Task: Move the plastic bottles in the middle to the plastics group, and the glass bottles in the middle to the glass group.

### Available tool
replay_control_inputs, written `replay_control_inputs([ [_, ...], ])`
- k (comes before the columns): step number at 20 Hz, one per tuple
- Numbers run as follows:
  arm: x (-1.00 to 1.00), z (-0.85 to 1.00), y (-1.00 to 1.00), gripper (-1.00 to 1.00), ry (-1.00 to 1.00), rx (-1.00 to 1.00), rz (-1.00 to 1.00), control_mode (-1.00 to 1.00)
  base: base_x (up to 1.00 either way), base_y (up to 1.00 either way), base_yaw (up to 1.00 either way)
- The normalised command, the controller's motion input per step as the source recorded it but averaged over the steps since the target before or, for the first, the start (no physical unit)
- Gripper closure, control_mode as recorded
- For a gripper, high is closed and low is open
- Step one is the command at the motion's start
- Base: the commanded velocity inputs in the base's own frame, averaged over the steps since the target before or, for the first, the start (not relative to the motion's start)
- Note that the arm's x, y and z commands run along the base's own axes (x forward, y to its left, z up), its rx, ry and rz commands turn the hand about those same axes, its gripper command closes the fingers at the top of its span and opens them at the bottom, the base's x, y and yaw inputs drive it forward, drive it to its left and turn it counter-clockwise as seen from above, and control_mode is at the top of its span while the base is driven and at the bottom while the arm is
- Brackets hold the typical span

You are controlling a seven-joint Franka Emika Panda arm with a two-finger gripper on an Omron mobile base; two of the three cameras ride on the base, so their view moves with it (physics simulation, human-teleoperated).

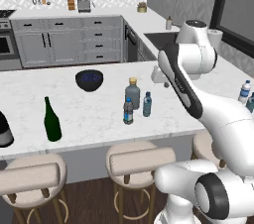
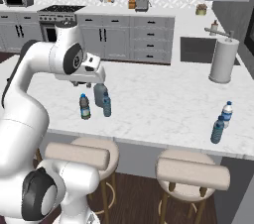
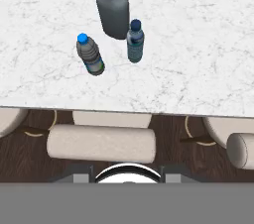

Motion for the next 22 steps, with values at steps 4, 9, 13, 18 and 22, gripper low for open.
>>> replay_control_inputs([
  [4,-0.05,-0.02,0.0,-1.0,0.0,0.0,0.0,-1.0,0.0,0.0,0.0],
  [9,-0.22,-0.3,0.04,-1.0,0.09,-0.01,0.0,-1.0,0.0,0.0,0.0],
  [13,-0.08,-0.35,0.47,-1.0,-0.08,-0.11,0.0,-1.0,0.0,0.0,0.0],
  [18,0.31,-0.28,0.55,-1.0,-0.14,-0.01,0.0,-1.0,0.0,0.0,0.0],
  [22,0.65,-0.26,0.25,-1.0,-0.02,0.0,0.0,-1.0,0.0,0.0,0.0],
])
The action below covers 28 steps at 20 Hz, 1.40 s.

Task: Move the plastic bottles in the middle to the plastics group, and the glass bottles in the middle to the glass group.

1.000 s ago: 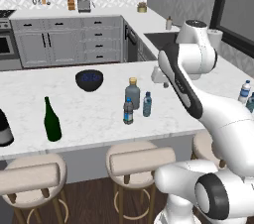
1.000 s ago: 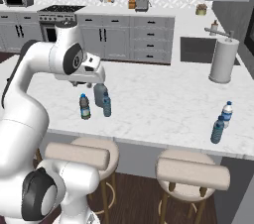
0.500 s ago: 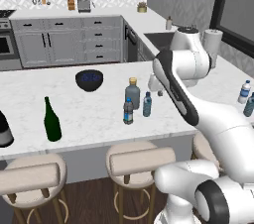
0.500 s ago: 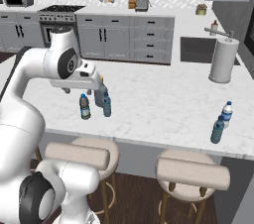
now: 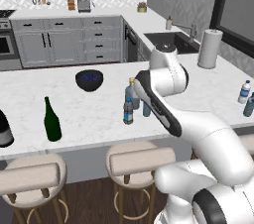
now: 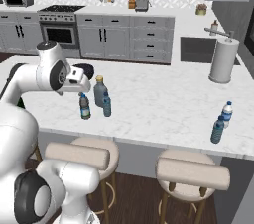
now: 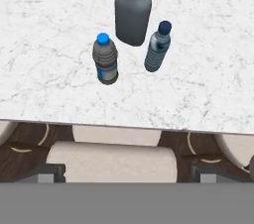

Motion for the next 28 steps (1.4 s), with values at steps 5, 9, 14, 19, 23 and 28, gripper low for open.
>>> replay_control_inputs([
  [5,0.72,-0.25,0.05,-1.0,0.0,0.01,0.0,-1.0,0.0,0.0,0.0],
  [9,0.64,-0.24,0.16,-1.0,0.0,0.07,0.0,-1.0,0.0,0.0,0.0],
  [14,0.52,-0.28,0.24,-1.0,0.0,0.13,-0.01,-1.0,0.0,0.0,0.0],
  [19,0.42,-0.35,0.16,-1.0,0.0,0.02,-0.03,-1.0,0.0,0.0,0.0],
  [23,0.34,-0.35,0.1,-1.0,0.0,0.0,-0.04,-1.0,0.0,0.0,0.0],
  [28,0.28,-0.31,0.04,-1.0,0.02,0.0,-0.02,-1.0,0.0,0.0,0.0],
])
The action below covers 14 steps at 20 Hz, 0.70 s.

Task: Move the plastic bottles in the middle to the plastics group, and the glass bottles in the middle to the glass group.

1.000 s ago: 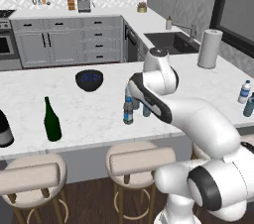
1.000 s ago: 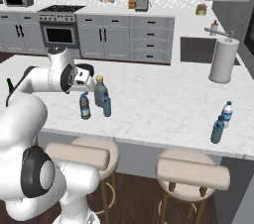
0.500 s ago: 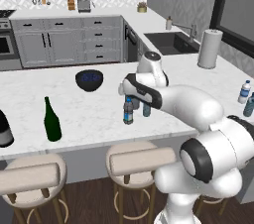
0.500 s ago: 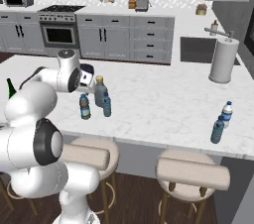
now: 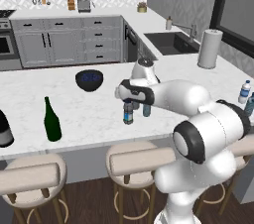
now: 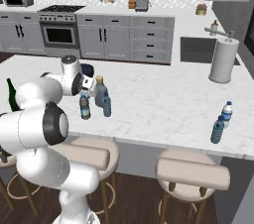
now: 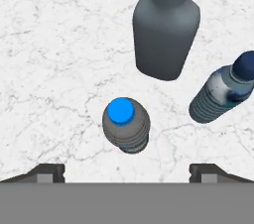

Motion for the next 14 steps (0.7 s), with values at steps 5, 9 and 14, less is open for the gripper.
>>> replay_control_inputs([
  [5,0.3,-0.26,0.01,-1.0,0.0,0.0,0.0,-1.0,0.0,0.0,0.0],
  [9,0.1,-0.27,0.0,-1.0,0.02,0.0,0.0,-1.0,0.0,0.0,0.0],
  [14,0.23,-0.25,0.05,-1.0,0.0,0.0,0.0,-1.0,0.0,0.0,0.0],
])
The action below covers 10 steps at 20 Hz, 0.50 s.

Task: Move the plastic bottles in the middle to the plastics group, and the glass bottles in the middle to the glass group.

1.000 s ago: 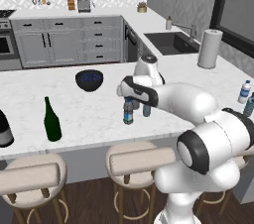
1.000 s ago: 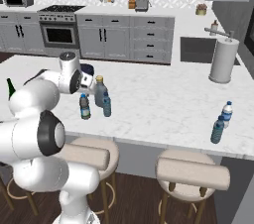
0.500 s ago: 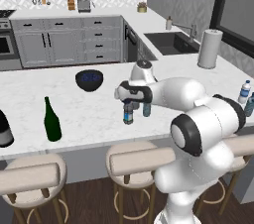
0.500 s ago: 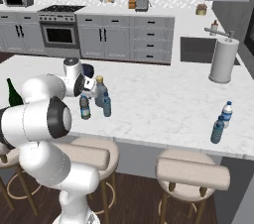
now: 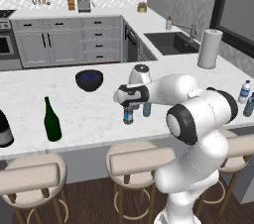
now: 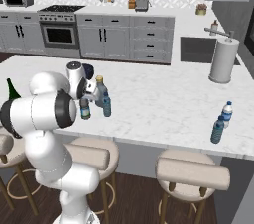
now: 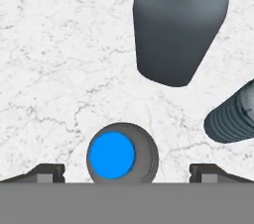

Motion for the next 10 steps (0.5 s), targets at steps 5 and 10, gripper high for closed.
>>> replay_control_inputs([
  [5,0.22,-0.18,0.04,-1.0,0.0,0.0,0.0,-1.0,0.0,0.0,0.0],
  [10,0.15,-0.17,0.1,-1.0,0.0,0.0,0.0,-1.0,0.0,0.0,0.0],
])
